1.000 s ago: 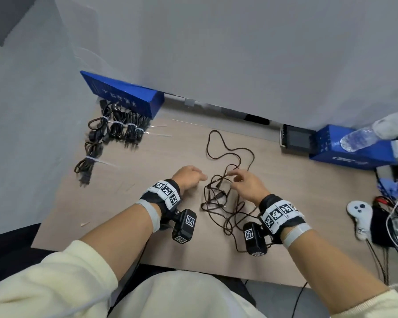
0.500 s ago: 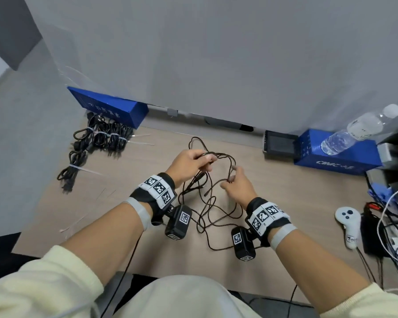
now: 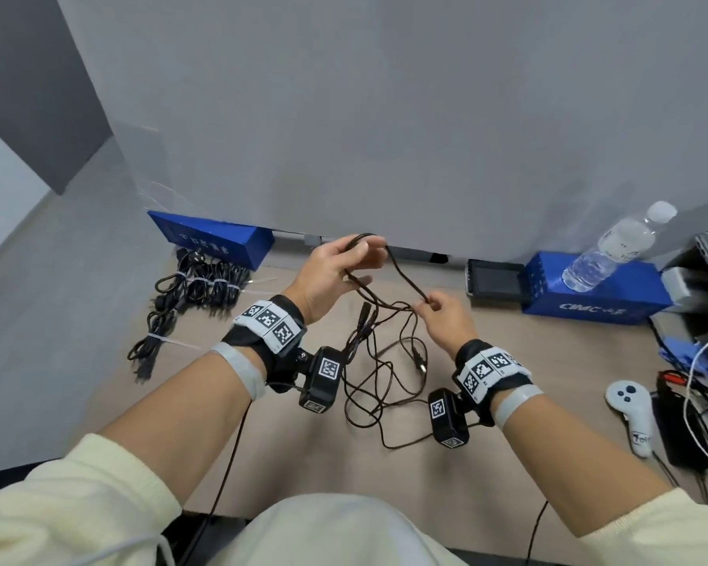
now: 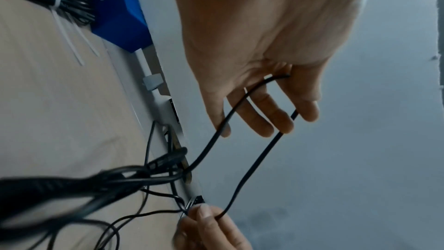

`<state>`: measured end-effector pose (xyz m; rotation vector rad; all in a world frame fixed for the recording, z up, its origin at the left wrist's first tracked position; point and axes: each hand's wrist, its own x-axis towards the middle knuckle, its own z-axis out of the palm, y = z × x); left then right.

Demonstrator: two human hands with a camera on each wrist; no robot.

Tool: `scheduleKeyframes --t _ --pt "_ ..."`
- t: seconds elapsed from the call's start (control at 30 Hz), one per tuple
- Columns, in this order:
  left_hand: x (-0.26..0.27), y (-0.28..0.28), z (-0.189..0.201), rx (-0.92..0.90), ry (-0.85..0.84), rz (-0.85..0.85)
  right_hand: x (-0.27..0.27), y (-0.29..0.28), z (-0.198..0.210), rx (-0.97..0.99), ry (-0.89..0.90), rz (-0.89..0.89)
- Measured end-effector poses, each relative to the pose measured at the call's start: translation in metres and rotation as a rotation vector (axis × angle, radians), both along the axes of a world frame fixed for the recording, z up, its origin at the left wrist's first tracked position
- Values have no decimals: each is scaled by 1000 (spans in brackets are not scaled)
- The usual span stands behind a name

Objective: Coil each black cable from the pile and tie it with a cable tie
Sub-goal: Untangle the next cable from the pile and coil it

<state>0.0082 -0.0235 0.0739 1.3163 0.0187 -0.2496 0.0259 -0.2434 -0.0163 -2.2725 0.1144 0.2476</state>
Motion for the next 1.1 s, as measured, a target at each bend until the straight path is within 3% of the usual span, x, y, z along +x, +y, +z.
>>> scheduleKeyframes --t 0.13,0.3,0.4,0.6,0.7,0.83,0.97,1.1 --pt "0 -4 -4 -38 2 73 -8 -6 2 78 101 -44" --pt "4 -4 -5 -9 -10 191 -12 -24 3 -68 169 -80" --pt "3 0 -5 87 -15 216 -19 -30 -1 75 217 -126" --pt "5 10 -19 459 146 42 -22 -34 3 246 132 -227" --pt "4 8 -29 571 180 -60 -21 -27 27 260 61 -195" --pt "3 -12 -22 574 59 -133 -20 -9 58 242 -44 -111" --pt "6 -37 -9 519 -66 -315 -22 6 80 279 -130 -39" --pt "9 -37 -2 531 -214 -218 -20 2 79 311 -145 -76"
